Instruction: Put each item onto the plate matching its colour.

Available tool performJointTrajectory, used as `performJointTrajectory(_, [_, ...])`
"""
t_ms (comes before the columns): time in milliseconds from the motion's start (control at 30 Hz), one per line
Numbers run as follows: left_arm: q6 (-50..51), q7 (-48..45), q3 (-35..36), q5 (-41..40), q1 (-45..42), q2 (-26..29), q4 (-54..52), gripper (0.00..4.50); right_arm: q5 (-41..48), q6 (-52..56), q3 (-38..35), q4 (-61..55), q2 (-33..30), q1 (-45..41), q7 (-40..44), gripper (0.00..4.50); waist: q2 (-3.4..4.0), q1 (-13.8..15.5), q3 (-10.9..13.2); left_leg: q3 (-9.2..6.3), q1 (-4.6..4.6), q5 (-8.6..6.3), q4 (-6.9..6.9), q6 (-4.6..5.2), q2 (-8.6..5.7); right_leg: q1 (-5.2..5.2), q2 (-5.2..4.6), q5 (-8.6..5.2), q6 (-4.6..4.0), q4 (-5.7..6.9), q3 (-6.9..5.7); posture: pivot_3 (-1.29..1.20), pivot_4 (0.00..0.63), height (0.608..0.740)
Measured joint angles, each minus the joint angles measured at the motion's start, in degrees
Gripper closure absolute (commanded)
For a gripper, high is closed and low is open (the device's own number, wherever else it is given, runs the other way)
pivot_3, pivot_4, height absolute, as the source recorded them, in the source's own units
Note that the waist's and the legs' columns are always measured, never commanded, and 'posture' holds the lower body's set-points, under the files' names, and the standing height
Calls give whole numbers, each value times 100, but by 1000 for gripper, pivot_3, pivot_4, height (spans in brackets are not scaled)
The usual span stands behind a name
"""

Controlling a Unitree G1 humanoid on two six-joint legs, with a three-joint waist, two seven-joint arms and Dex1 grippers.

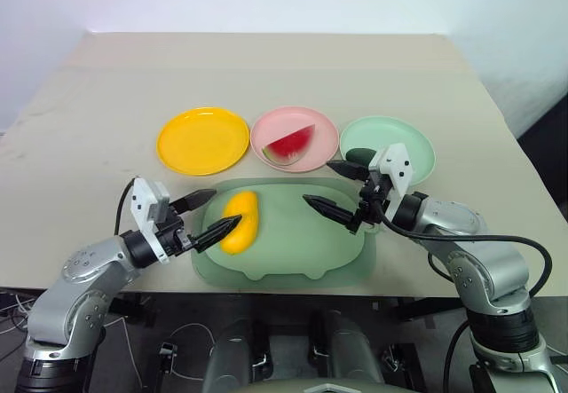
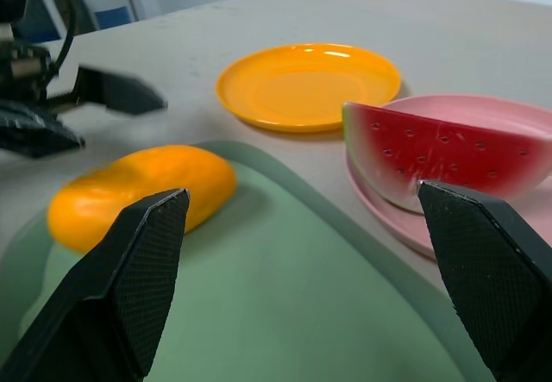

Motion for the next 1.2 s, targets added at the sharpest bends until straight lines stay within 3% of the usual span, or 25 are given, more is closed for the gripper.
performJointTrajectory(333, [979, 87, -616, 123, -1260, 34, 865, 0, -13, -71, -8, 7, -55, 132, -140, 22, -1, 124, -1, -9, 0, -3, 21, 5, 0, 19, 0, -5, -10, -3, -7, 0, 150, 696])
performJointTrajectory(567, [1344, -520, -831, -155, -1151, 127, 886, 0, -240, -290, 11, 128, -73, 319, -173, 22, 2, 113, -6, -15, 9, -3, 21, 4, 3, 28, 1, -9, -7, -2, -9, 0, 150, 696])
performJointTrajectory(767, [1918, -293, -887, -333, -687, 267, 222, 0, -396, -316, 54, 177, -79, 333, -247, 22, 2, 104, -5, -18, 6, -4, 22, 4, 4, 24, -1, -16, 1, -2, -9, 0, 150, 696])
performJointTrajectory(867, [2236, 26, -884, -434, -731, 243, -43, 591, -454, -316, 62, 216, -79, 280, -268, 0, 2, 129, -5, -18, 3, -4, 24, 4, 0, 28, -4, -18, 1, -9, -9, 0, 150, 696])
performJointTrajectory(1200, [2937, 827, -830, -914, -1605, -88, -269, 4079, -518, -311, 86, 287, -79, 172, -307, 0, 1, 123, -5, -20, 3, -4, 27, 4, 1, 32, 2, -12, 4, -7, -11, 0, 150, 696])
